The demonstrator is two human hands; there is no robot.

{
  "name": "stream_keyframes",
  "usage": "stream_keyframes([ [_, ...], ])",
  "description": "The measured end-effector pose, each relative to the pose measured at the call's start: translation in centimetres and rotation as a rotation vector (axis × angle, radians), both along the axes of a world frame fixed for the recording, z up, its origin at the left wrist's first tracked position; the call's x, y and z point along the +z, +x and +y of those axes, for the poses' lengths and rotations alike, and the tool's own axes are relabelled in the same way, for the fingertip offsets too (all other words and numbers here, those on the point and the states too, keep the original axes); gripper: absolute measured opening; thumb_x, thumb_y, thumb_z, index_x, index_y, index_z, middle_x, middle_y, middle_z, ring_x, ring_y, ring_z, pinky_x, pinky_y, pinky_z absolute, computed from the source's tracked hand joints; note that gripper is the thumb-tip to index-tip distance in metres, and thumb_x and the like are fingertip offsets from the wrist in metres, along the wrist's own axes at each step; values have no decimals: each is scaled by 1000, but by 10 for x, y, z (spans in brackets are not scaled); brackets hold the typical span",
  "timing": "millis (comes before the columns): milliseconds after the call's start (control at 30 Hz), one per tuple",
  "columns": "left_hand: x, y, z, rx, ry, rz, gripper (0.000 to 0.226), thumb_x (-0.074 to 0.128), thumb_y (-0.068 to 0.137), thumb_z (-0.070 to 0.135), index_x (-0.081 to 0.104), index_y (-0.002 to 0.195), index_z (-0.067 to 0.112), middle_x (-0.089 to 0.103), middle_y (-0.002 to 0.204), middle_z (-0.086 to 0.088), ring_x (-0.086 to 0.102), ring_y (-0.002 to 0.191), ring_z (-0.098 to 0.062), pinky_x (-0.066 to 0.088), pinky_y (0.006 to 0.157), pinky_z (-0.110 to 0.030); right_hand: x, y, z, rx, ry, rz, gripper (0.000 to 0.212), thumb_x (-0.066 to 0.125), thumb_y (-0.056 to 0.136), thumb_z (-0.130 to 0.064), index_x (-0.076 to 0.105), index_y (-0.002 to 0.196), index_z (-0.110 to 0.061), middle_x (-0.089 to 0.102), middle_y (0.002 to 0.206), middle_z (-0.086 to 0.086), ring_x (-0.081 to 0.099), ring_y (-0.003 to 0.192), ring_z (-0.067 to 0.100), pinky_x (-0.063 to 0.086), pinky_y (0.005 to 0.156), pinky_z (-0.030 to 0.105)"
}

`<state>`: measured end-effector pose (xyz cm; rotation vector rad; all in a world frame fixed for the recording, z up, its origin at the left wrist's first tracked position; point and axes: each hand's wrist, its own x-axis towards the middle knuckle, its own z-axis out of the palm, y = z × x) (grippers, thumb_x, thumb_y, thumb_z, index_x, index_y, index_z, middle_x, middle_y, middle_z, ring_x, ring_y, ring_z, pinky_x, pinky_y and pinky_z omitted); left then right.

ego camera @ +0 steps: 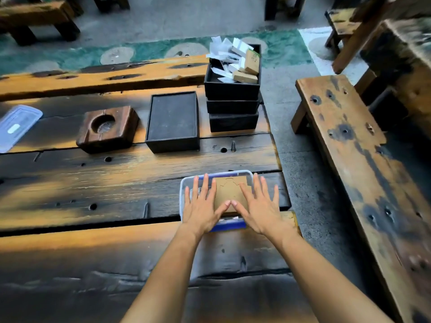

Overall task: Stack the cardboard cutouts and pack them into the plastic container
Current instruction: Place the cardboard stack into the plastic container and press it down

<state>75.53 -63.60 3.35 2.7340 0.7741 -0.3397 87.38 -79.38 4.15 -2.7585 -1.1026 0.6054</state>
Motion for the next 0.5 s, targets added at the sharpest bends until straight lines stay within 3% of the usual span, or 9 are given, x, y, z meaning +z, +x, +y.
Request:
stream_keyframes([
  [100,9,-7,-4,-66,2,-28,107,-8,77,89,-1,165,29,-29,165,9,-35,151,-22,-23,119,-51,11,-22,-20,-119,-65,-36,88,-1,84,-84,-16,156,-36,-30,163,11,-29,150,29,-14,119,63],
  [200,21,-10,-14,-181,-20,-52,101,0,81,90,-5,164,34,-28,168,9,-49,140,-18,-26,117,-53,23,-48,-39,-255,-77,-85,87,3,86,-83,-16,157,-35,-23,166,14,-21,153,33,-9,119,64],
  [367,39,-20,-50,-419,-27,-102,106,-6,75,92,-7,164,33,-29,166,6,-37,146,-19,-17,123,-60,40,-105,-85,-524,-46,-85,84,9,90,-81,-7,159,-36,-18,167,12,-18,153,34,-9,119,64],
  [500,48,-32,-102,-644,-21,-120,98,7,85,90,-4,165,33,-26,169,5,-30,154,-24,-13,123,-64,52,-165,-137,-772,-35,-69,85,0,85,-81,-9,158,-39,-22,167,9,-20,153,33,-9,119,65],
])
